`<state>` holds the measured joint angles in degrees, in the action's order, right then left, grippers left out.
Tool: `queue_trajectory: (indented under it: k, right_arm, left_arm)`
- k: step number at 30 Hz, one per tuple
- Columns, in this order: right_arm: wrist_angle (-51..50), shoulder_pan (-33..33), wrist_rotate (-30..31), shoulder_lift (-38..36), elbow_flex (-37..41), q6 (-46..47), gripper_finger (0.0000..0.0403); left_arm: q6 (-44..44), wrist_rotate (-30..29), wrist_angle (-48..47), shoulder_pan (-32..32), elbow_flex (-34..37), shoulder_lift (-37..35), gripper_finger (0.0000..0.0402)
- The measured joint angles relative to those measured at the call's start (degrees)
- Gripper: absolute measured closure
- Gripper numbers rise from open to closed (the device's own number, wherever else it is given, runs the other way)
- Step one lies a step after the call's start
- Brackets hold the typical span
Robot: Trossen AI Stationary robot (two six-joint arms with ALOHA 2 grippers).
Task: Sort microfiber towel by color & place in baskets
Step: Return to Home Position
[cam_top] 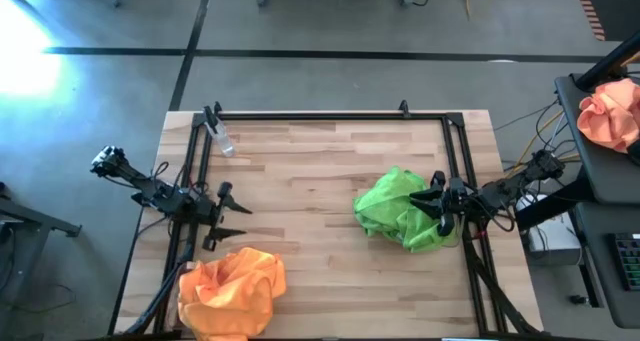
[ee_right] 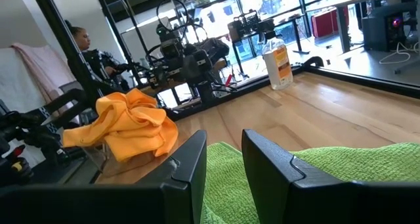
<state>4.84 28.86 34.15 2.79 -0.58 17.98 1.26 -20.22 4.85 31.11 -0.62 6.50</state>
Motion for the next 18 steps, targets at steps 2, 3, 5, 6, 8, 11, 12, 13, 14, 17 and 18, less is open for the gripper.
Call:
queue_trajectory:
  k: [2,3,5,6,8,11,12,13,14,17,18]
  right_arm:
    - [0.00,-0.02,0.00,0.00,0.00,-0.01,0.0312]
    - [0.00,-0.01,0.00,0.00,0.00,-0.01,0.0312]
    - [0.00,0.00,0.00,0.00,0.00,0.00,0.0312]
    - [0.00,-0.02,-0.02,0.00,0.00,0.00,0.0312]
    - [0.00,-0.01,0.00,0.00,0.00,0.00,0.0312]
    - [0.00,0.00,0.00,0.00,0.00,-0.01,0.0312]
    - [0.00,0.00,-0.01,0.00,0.00,0.00,0.0312]
    - [0.00,-0.01,0.00,0.00,0.00,-0.01,0.0312]
    - [0.00,-0.02,-0.01,0.00,0.00,-0.03,0.0312]
    - [-0.02,-0.01,0.57,0.00,0.00,-2.33,0.0312]
    - [-0.04,-0.02,0.50,0.00,0.00,-3.29,0.0312]
  left_arm:
    - [1.18,-0.03,0.01,0.00,-0.02,0.69,0.0157]
    - [1.52,-0.03,0.02,0.00,-0.02,0.99,0.0157]
    - [2.25,-0.06,0.12,0.00,-0.04,1.43,0.0157]
    - [2.36,-0.03,0.12,0.00,-0.04,1.58,0.0157]
    - [2.51,0.62,0.16,0.00,-0.04,1.71,0.0157]
    - [1.28,6.43,0.19,0.00,-0.04,1.56,0.0157]
    - [0.52,9.04,0.29,0.00,-0.04,1.44,0.0157]
    - [-0.13,11.67,0.38,0.00,-0.04,1.26,0.0157]
    - [-0.54,13.56,0.59,0.00,-0.04,1.10,0.0157]
    - [-1.18,15.24,0.67,0.00,-0.04,0.79,0.0157]
    - [-1.77,15.24,0.63,0.00,-0.04,0.73,0.0157]
